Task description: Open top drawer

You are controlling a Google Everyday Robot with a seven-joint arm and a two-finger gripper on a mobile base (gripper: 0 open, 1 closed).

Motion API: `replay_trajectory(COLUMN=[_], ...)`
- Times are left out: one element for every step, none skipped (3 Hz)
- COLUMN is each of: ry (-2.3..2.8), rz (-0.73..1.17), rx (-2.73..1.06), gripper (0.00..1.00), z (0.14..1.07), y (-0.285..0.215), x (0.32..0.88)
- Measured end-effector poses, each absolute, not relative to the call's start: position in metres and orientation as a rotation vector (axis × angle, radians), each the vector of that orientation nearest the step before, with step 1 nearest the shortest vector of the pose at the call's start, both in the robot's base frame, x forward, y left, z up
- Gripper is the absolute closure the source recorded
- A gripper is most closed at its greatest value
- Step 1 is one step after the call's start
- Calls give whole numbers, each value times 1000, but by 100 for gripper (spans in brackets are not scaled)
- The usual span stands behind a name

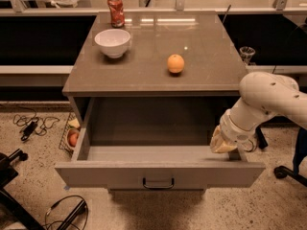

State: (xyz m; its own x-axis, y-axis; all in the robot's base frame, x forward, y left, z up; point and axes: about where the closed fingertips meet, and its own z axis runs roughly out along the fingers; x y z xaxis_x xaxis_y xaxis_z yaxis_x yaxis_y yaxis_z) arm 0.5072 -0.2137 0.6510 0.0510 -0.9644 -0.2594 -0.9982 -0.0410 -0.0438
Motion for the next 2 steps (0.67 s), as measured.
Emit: replay_trajectory(ry=[2052, 2083], rz=[277, 277], rx=[-2091, -2059], gripper=[100, 100], z=[634, 634], y=[-218, -225], x=[483, 459])
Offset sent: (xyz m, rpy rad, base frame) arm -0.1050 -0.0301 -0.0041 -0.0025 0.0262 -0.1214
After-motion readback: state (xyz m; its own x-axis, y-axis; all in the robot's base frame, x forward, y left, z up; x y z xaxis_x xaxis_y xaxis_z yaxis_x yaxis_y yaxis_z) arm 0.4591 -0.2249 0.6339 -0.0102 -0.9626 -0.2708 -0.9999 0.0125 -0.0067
